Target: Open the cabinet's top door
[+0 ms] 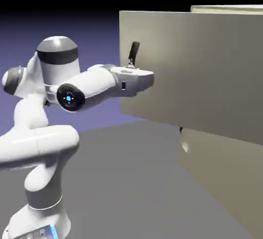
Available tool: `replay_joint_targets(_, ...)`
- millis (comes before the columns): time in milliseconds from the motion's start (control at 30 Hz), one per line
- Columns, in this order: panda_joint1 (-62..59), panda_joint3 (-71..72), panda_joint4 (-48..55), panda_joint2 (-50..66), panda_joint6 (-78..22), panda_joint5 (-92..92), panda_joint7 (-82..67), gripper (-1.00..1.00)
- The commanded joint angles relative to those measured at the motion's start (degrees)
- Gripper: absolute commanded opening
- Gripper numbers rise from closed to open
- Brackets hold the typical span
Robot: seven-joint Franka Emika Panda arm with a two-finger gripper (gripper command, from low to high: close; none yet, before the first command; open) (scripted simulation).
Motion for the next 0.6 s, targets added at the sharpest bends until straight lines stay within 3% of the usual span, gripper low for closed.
replay_joint_targets(0, -1.1, -0.8, 0.8, -2.1, -1.8, -2.1, -1.7, -1.00)
replay_joint_targets(267, -7.7, -4.2, 8.7, -18.7, -12.1, -18.3, -16.0, -1.00)
replay_joint_targets(567, -9.9, -5.3, 20.8, -37.4, -16.5, -35.1, -30.4, -1.00)
